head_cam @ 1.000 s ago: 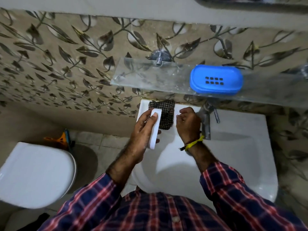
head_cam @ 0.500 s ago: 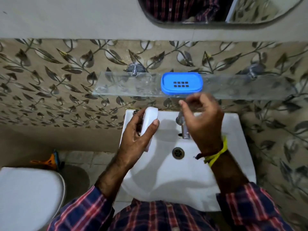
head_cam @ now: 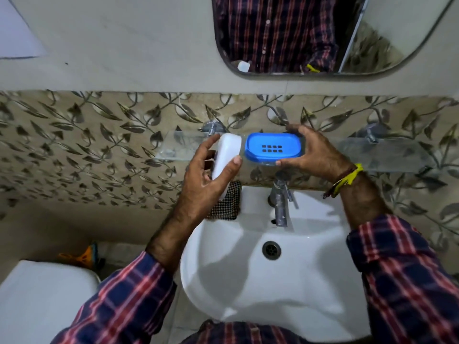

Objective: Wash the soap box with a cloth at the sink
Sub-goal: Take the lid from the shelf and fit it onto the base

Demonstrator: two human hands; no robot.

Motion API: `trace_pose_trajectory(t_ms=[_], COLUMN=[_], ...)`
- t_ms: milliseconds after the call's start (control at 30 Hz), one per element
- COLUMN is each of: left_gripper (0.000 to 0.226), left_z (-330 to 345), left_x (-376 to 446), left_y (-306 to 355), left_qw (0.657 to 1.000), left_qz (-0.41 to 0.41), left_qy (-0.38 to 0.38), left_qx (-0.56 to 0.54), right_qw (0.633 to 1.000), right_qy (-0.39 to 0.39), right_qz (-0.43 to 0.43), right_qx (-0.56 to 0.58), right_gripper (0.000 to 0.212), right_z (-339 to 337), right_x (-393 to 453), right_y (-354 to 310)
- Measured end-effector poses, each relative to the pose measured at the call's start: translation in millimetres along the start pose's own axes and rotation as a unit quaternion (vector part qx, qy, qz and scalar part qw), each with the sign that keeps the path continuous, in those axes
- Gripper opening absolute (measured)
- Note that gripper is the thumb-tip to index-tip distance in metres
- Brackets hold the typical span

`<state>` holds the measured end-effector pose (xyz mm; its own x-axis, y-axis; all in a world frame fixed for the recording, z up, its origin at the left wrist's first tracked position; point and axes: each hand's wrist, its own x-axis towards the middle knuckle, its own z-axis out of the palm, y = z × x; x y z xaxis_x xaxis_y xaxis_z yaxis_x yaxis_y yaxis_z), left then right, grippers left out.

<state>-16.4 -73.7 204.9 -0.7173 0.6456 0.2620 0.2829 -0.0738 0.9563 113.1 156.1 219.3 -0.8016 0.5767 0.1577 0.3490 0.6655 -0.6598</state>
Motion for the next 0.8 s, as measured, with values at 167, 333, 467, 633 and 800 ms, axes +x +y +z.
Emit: trace_pose_trajectory(t_ms=[167, 333, 467, 633, 800], left_gripper=[0.067, 0.06, 0.072, 0.065, 0.055], left_z=[-8, -15, -1, 21, 38], left_x=[0, -8, -23, -49, -56], left_y=[9, 13, 3, -1, 4], left_qw=[1.0, 0.998, 0.986, 0.978, 0.976], left_qz=[0.021, 0.027, -0.104, -0.137, -0.126], left_qy=[0.012, -0.014, -0.051, -0.116, -0.164], left_qx=[-0.009, -0.056, -0.12, -0.106, -0.072], right_qw=[0.977, 0.902, 0.844, 0.834, 0.84], right_qy=[0.093, 0.123, 0.134, 0.185, 0.235], right_qz=[-0.046, -0.04, 0.011, 0.079, 0.127], right_qx=[0.187, 0.411, 0.52, 0.513, 0.473], right_gripper=[0.091, 0.072, 0.058, 0.049, 0.033], right_z=[-1, 19, 34, 60, 69], right_x=[-26, -75, -95, -111, -115], right_y=[-11, -25, -39, -55, -61])
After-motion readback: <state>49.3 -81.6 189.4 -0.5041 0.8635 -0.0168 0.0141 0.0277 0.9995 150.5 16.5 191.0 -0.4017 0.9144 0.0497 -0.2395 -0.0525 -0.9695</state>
